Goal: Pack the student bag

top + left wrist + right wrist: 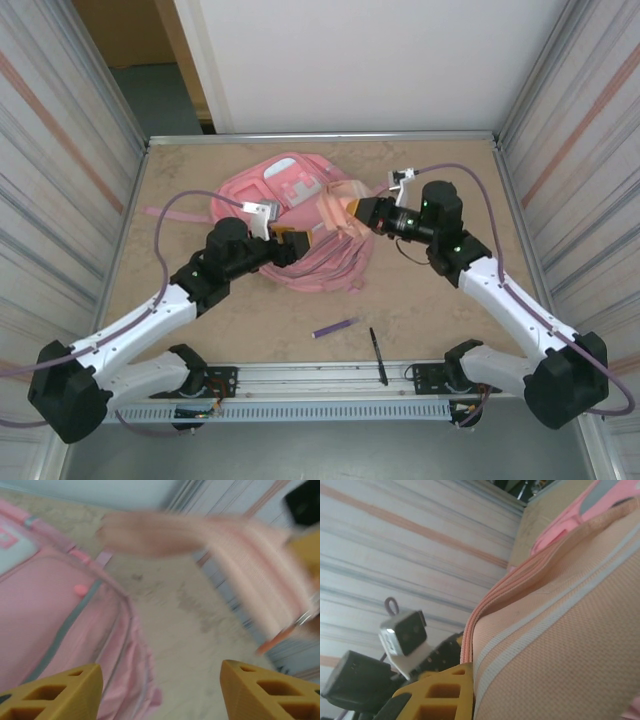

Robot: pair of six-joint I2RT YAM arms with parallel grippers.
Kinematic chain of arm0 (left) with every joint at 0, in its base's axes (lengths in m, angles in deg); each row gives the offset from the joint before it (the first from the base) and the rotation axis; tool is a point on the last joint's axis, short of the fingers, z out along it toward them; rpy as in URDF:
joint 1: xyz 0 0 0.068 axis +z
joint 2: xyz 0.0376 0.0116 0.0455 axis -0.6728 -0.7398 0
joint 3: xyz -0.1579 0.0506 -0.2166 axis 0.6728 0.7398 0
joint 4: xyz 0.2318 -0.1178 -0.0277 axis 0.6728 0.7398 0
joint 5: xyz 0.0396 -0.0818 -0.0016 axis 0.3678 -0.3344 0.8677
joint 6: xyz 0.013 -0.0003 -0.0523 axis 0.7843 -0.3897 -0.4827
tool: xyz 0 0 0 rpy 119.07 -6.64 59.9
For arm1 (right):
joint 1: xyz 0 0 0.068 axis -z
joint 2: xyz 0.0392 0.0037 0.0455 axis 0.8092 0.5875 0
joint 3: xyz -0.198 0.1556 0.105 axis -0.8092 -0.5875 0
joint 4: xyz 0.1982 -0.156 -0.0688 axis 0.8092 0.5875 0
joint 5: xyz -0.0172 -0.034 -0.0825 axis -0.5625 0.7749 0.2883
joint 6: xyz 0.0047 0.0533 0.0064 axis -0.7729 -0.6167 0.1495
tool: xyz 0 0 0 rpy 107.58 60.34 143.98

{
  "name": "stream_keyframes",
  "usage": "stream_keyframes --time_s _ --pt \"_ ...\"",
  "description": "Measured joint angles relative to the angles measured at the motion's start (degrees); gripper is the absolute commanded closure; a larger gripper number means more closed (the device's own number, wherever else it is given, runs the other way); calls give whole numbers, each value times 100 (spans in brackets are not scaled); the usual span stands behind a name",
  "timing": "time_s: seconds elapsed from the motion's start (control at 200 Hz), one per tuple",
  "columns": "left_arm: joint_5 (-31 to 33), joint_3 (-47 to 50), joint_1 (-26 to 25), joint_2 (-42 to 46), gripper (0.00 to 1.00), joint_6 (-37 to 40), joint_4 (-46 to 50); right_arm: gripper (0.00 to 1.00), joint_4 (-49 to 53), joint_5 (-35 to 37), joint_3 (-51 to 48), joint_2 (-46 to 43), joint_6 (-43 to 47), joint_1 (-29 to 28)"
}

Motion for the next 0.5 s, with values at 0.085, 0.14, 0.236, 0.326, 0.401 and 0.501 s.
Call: stream_keyframes --time_s 0.085,0.14,0.236,0.326,0.401,0.501 --pt "76 -227 -52 -284 30 737 782 100 612 -205 354 76 192 330" --pt "177 -485 -149 -568 28 1272 1274 100 953 -352 542 101 317 531" --pt "457 -966 -363 -1126 27 2059 1871 100 1362 -570 776 131 463 809" --pt "813 -1508 -527 -1810 33 2557 2319 100 1587 -743 894 173 501 990" --pt "1051 -1904 -579 -2371 36 2822 2568 100 1703 -890 916 195 520 1088" --pt "1292 -2251 -586 -2944 44 3032 2809 100 1884 -1054 916 197 544 1182"
